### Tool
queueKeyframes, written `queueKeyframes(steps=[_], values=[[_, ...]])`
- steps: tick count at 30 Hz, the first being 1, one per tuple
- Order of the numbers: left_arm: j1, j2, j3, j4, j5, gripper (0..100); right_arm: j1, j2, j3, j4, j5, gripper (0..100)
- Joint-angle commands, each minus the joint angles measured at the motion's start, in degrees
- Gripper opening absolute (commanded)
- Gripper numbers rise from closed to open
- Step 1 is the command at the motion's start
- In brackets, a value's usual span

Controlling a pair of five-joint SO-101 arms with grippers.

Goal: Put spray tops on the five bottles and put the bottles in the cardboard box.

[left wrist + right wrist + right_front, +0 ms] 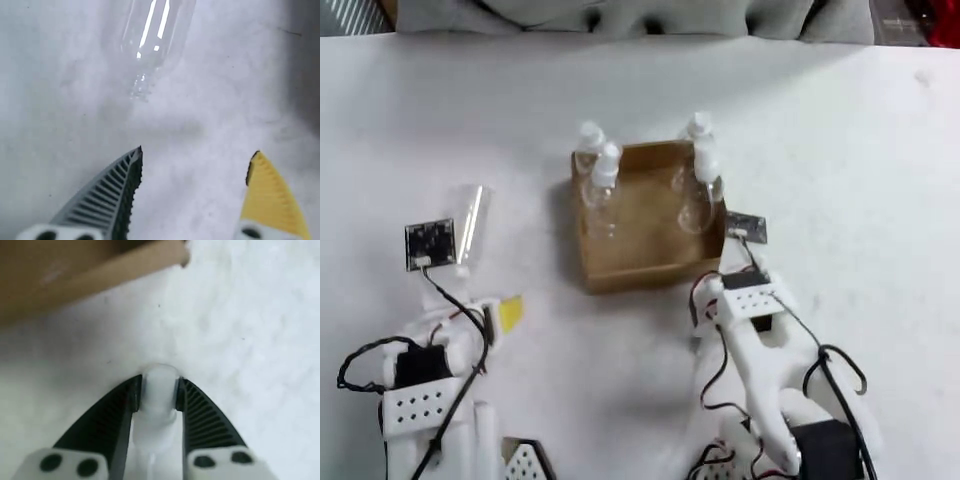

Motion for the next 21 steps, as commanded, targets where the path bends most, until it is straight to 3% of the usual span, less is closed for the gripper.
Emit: queueKeyframes(steps=[1,8,14,21], values=[[-0.48,-1.36,-0.18,-1.67,-0.62,31,2.68,-0.48,-7.30,6.64,4.31,1.5],[-0.31,-1.36,0.62,-1.67,-0.62,31,16.57,-0.22,-22.42,21.93,16.35,1.5],[-0.31,-1.36,0.70,-1.67,-0.62,31,31.43,0.13,-30.77,23.60,28.04,1.8],[-0.31,-1.36,0.70,-1.67,-0.62,31,43.12,0.31,-35.96,23.25,43.87,1.8]])
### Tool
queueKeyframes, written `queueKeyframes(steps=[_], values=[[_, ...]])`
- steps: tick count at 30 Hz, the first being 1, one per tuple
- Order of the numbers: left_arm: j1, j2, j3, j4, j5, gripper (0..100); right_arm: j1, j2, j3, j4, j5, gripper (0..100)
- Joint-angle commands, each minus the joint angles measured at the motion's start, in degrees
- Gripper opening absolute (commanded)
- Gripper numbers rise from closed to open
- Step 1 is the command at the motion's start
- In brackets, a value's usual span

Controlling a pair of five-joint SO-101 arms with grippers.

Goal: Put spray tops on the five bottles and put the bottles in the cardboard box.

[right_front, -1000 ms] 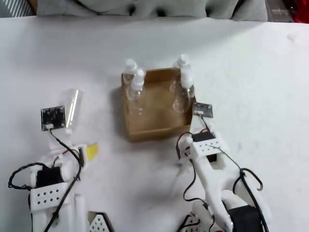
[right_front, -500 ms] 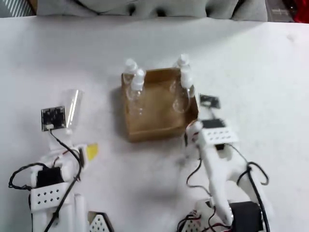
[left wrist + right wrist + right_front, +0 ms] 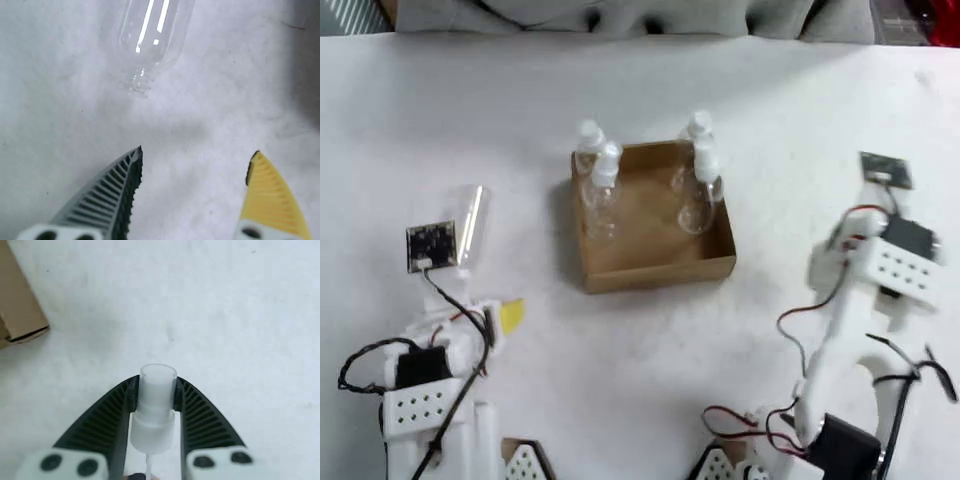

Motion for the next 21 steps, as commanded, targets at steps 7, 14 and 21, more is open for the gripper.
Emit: queueKeyframes(steps=[7,14,21], values=[[-0.22,-1.45,-0.09,-1.32,-0.62,31,8.31,-0.13,-3.96,-3.47,24.09,1.8],[-0.22,-1.45,0.00,-1.32,-0.62,31,7.96,9.10,-1.49,-9.71,28.57,1.9],[-0.22,-1.45,0.00,-1.32,-0.62,31,7.96,21.85,-2.02,-17.19,24.00,18.7]])
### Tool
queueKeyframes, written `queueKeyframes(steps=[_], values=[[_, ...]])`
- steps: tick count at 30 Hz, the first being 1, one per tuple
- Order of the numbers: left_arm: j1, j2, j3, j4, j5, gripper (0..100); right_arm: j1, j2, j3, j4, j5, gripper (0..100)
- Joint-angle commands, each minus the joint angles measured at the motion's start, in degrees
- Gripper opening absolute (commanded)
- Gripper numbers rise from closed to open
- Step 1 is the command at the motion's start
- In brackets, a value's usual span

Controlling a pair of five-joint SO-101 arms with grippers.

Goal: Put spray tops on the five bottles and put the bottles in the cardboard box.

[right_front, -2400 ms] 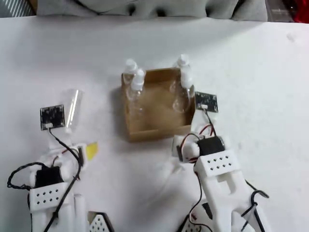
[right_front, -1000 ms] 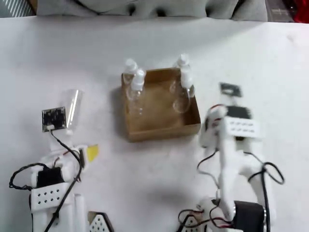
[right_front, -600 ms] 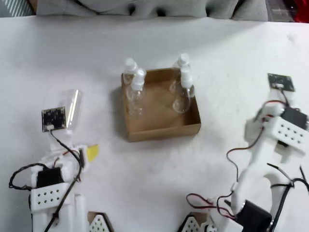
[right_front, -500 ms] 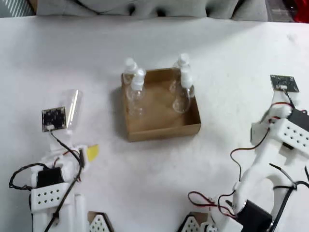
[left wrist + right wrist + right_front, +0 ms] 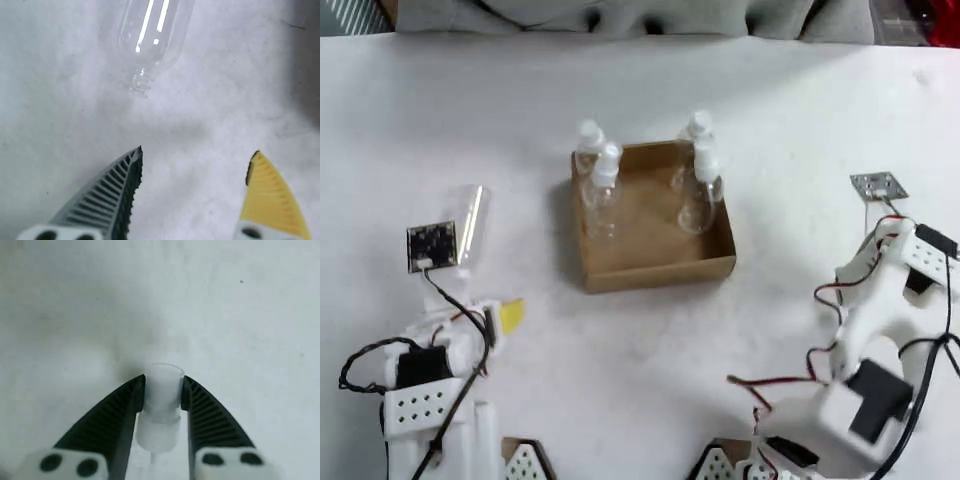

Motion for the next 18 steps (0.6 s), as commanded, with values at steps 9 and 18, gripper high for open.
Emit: queueKeyframes(steps=[9,18], values=[[-0.22,-1.45,0.00,-1.32,-0.62,31,0.04,1.63,-7.38,6.81,-0.88,23.6],[-0.13,-1.45,0.09,-1.32,-0.70,31,3.03,-7.78,-3.43,16.92,-0.97,19.2]])
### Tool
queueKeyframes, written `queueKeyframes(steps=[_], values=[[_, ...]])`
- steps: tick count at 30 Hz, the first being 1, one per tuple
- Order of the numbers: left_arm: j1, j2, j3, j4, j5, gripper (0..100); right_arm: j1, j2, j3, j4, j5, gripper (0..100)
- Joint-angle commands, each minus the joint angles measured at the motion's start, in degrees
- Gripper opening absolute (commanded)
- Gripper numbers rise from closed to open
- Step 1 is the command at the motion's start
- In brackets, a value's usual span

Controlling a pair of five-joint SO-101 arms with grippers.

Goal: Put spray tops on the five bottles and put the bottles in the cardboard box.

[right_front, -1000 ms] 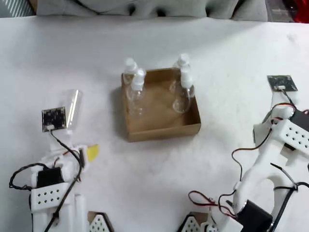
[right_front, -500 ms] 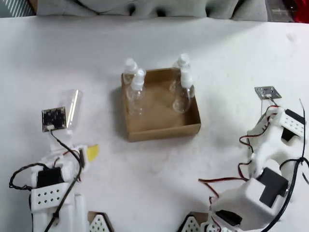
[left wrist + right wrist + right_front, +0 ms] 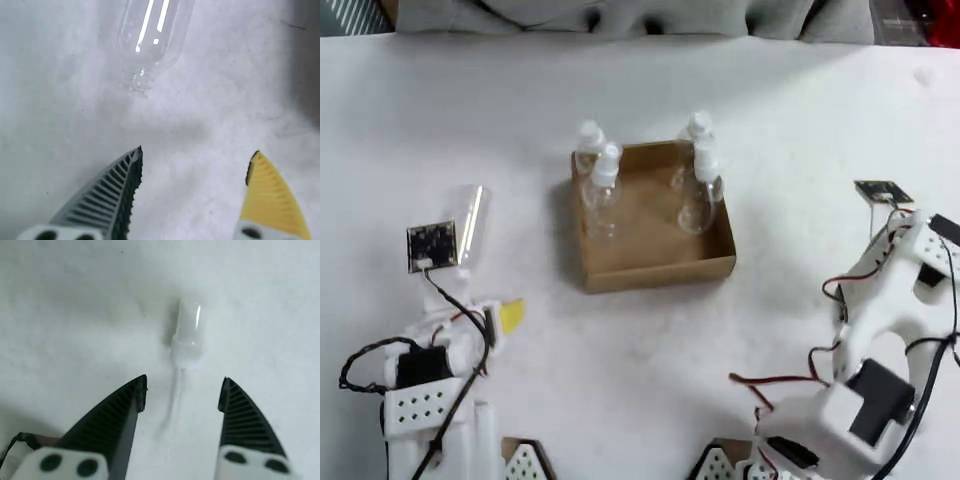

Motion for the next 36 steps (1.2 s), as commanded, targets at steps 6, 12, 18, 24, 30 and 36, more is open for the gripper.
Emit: queueKeyframes(steps=[6,12,18,24,30,36], values=[[-0.13,-1.45,0.09,-1.32,-0.70,31,1.10,-6.64,8.18,-8.84,-6.42,19.1],[-0.13,-1.45,0.09,-1.32,-0.70,31,0.13,-1.27,8.70,-16.66,-9.67,19.1],[-0.13,-1.45,0.09,-1.32,-0.70,31,-1.36,6.02,8.44,-20.70,-9.67,19.1],[-0.13,-1.45,0.09,-1.32,-0.70,31,-0.92,7.16,6.68,-20.62,-9.67,12.8],[-0.22,-1.45,0.09,-1.32,-0.70,31,-0.92,7.16,6.51,-20.53,-9.76,4.2],[-0.48,-1.19,-3.16,-0.79,-0.35,31,-1.27,7.16,6.51,-20.53,-9.67,10.1]])
